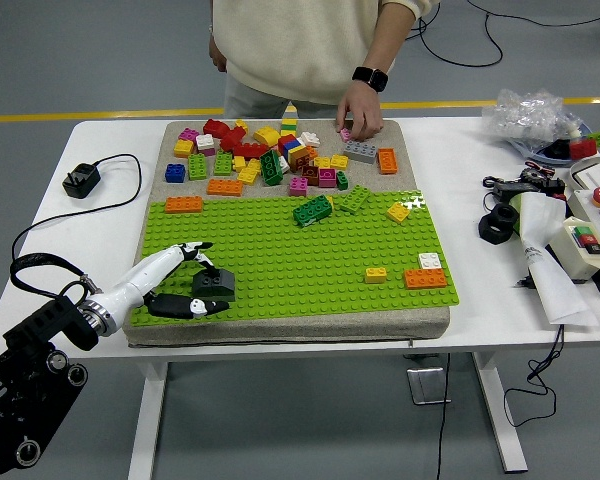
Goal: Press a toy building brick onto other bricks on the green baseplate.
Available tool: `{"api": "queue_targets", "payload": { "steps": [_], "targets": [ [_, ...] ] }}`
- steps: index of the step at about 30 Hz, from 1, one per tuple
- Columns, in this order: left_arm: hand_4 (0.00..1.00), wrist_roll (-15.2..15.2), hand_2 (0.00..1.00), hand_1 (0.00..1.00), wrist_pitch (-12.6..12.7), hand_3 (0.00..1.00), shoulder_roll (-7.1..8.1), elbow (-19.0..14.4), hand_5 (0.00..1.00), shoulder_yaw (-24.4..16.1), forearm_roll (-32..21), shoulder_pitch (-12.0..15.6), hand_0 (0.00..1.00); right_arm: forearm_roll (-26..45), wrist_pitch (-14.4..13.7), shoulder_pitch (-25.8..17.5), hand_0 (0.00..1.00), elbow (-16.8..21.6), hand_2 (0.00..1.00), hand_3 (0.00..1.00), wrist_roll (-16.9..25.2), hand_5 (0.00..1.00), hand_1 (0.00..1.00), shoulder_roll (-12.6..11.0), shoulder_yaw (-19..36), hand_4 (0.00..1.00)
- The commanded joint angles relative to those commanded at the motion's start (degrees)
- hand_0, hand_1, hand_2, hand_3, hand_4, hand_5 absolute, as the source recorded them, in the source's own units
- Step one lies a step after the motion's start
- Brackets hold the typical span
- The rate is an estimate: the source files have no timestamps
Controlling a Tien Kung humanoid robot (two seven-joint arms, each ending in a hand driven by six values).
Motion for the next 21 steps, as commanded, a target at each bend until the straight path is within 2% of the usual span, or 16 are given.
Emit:
{"api": "queue_targets", "payload": {
  "steps": [9, 13, 15, 16, 21],
  "targets": [
    [0.965, 0.1, 0.937, 0.950, -0.2, 0.571, 0.43, -3.1, 0.464, -0.6, -1.2, 0.3, 0.998, -0.1, 0.0, -0.1, 0.787, 0.0, 0.752, 0.762, 0.0, 0.692, 0.701, 0.0, -0.1, 0.998],
    [0.964, -0.1, 0.913, 0.929, 0.5, 0.570, 0.65, -3.9, 0.466, -1.2, -3.0, 0.2, 0.998, -0.2, 0.0, -0.1, 0.787, 0.0, 0.752, 0.762, 0.0, 0.692, 0.702, 0.0, -0.1, 0.998],
    [0.964, -0.5, 0.913, 0.929, 1.7, 0.570, 1.00, -4.2, 0.466, -2.1, -5.3, -0.2, 0.998, -0.3, 0.0, -0.1, 0.787, 0.0, 0.752, 0.762, 0.0, 0.692, 0.702, 0.0, -0.1, 0.998],
    [0.970, -0.7, 0.887, 0.885, 2.3, 0.611, 1.17, -4.3, 0.472, -2.6, -6.7, -0.6, 0.998, -0.3, 0.0, -0.2, 0.787, 0.0, 0.752, 0.762, 0.0, 0.692, 0.701, 0.0, -0.1, 0.998],
    [0.970, -1.6, 0.887, 0.885, 4.0, 0.611, 2.15, -4.5, 0.472, -4.7, -12.8, -2.7, 0.998, -0.5, -0.2, -0.1, 0.787, 0.0, 0.752, 0.762, 0.0, 0.692, 0.701, 0.0, -0.2, 0.998]
  ]
}}
